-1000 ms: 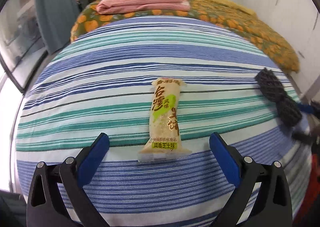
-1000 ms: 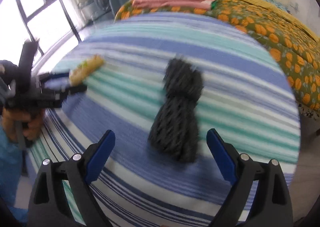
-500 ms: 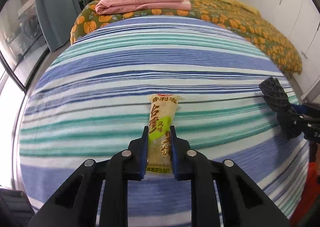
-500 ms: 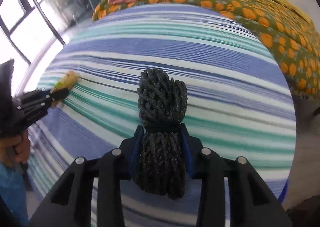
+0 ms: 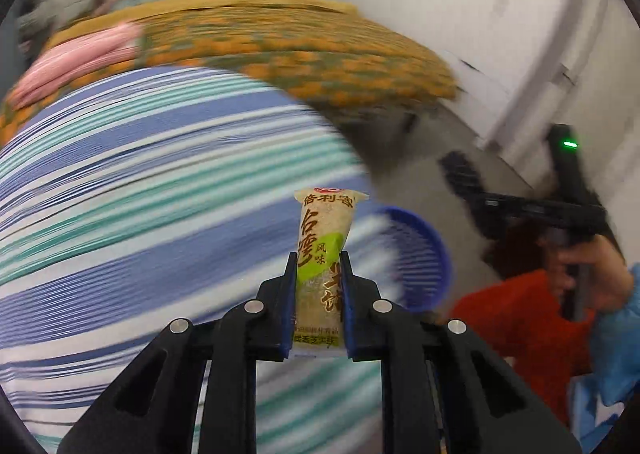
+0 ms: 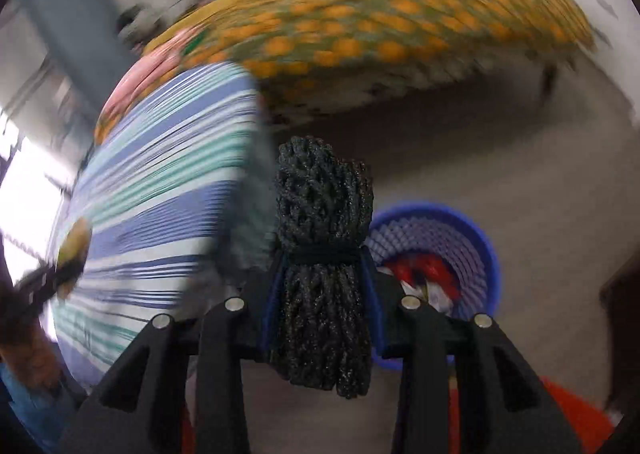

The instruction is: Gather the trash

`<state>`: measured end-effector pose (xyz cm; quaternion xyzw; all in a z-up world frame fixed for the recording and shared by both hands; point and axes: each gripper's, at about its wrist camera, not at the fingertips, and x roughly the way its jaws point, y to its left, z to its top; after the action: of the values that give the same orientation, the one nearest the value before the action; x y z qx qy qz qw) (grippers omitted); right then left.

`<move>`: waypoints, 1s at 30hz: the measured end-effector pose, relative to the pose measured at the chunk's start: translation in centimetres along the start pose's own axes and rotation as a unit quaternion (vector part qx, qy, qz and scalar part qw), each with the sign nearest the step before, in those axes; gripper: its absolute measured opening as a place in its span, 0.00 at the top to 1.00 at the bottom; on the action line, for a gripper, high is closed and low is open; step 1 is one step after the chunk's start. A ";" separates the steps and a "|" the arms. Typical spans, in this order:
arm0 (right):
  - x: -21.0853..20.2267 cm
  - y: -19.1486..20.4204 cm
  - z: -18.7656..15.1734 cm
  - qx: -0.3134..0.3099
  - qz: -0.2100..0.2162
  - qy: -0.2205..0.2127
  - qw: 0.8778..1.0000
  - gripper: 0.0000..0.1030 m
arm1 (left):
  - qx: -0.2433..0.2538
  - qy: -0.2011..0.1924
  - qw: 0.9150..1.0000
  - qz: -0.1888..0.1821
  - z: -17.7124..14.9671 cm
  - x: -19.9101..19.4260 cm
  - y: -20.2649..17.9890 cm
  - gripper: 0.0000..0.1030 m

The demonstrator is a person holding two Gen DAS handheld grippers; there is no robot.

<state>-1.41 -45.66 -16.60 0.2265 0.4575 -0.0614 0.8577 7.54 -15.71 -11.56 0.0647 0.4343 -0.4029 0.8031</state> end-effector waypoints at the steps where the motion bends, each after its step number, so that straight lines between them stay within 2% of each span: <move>1: -0.1 -1.3 -0.2 0.011 -0.001 -0.002 1.000 0.66 | 0.012 0.005 1.000 -0.012 0.4 1.1 -2.2 0.83; 6: 1.6 -6.3 -0.3 0.028 -0.013 0.006 1.000 0.66 | 0.038 0.038 0.998 -0.039 1.7 7.0 -9.8 0.82; 8: 2.7 -8.0 -0.7 0.029 -0.020 0.012 0.999 0.66 | 0.049 0.056 0.997 -0.030 2.0 10.4 -12.3 0.82; 11: 4.9 -10.4 -1.0 0.046 -0.023 0.024 0.998 0.66 | 0.062 0.081 0.995 -0.011 1.9 15.5 -14.5 0.82; 16: 6.7 -13.4 -1.6 0.074 -0.018 0.029 0.997 0.62 | 0.060 0.116 0.991 -0.008 1.3 23.0 -15.4 0.81; 17: 6.9 -13.6 -1.7 0.079 -0.014 0.029 0.996 0.61 | 0.062 0.118 0.991 -0.001 1.2 24.3 -15.5 0.76; 18: 7.3 -14.1 -1.8 0.086 -0.007 0.032 0.996 0.54 | 0.063 0.120 0.991 0.003 1.3 25.0 -15.3 0.66; 19: 7.4 -14.5 -1.8 0.091 -0.007 0.032 0.995 0.45 | 0.062 0.121 0.991 0.012 1.3 25.5 -15.3 0.60; 21: 6.8 -15.0 -2.1 0.098 -0.016 0.020 0.995 0.33 | 0.052 0.111 0.992 0.021 1.2 25.0 -15.2 0.37; 24: 5.4 -15.2 -2.5 0.109 -0.028 0.003 0.994 0.12 | 0.057 0.066 0.996 0.023 1.2 22.5 -15.9 0.19; 26: 4.1 -14.7 -2.8 0.104 -0.047 -0.011 0.993 0.09 | 0.077 0.036 0.995 0.046 1.1 20.1 -16.9 0.16; 28: 3.0 -13.9 -2.9 0.096 -0.060 -0.025 0.993 0.04 | 0.085 0.010 0.995 0.053 1.1 18.0 -17.6 0.13; 30: 1.4 -12.9 -2.8 0.084 -0.073 -0.050 0.993 0.04 | 0.088 -0.018 0.994 0.061 1.0 15.9 -18.2 0.07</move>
<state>-6.79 -55.75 -23.42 0.2603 0.4227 -0.1729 0.8507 0.16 -37.72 -18.37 0.1542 0.3779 -0.3908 0.8250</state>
